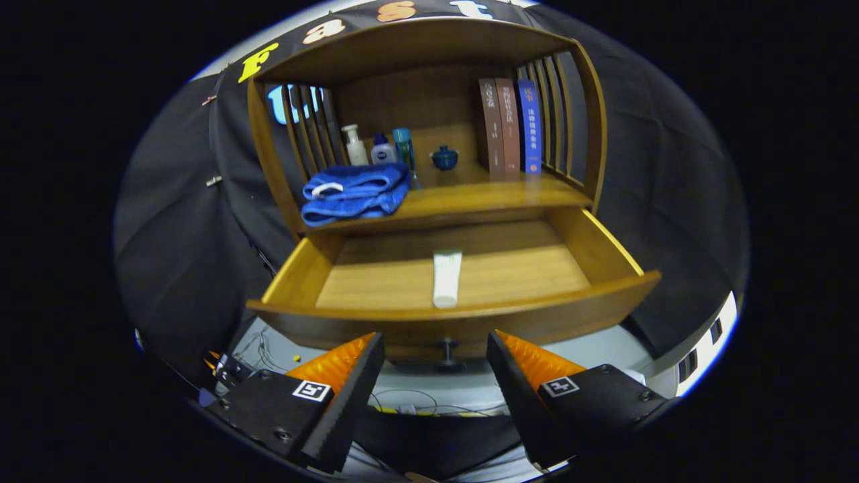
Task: Pull open the drawer, take out the items inside it, and place them on the countertop above the cabinet.
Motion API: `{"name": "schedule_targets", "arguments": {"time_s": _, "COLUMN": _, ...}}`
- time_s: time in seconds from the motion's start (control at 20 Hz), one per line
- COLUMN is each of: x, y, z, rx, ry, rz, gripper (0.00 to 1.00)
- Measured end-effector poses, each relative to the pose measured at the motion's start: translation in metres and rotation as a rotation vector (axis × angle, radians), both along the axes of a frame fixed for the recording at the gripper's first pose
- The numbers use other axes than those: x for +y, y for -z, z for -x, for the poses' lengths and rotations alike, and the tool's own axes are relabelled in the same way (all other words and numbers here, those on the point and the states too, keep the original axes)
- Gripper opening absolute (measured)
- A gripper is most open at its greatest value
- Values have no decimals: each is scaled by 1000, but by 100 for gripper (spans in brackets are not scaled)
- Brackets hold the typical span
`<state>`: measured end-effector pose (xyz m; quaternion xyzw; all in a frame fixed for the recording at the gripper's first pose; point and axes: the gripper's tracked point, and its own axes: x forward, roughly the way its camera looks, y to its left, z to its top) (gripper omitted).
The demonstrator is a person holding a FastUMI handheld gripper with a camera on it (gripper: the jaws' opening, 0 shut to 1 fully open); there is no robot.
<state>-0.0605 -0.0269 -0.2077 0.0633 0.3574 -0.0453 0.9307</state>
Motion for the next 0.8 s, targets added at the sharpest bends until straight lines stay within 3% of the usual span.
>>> {"name": "schedule_targets", "arguments": {"time_s": 0.15, "x": -2, "y": 5, "z": -48, "rx": 27, "ry": -9, "rz": -8, "gripper": 99}}
{"name": "schedule_targets", "arguments": {"time_s": 0.4, "x": -8, "y": 58, "z": -104, "rx": 241, "ry": 4, "rz": -33, "gripper": 99}}
{"name": "schedule_targets", "arguments": {"time_s": 0.55, "x": -16, "y": 96, "z": -115, "rx": 386, "ry": -1, "rz": 1, "gripper": 99}}
{"name": "schedule_targets", "arguments": {"time_s": 0.8, "x": -31, "y": 138, "z": -115, "rx": 576, "ry": 72, "rz": -19, "gripper": 99}}
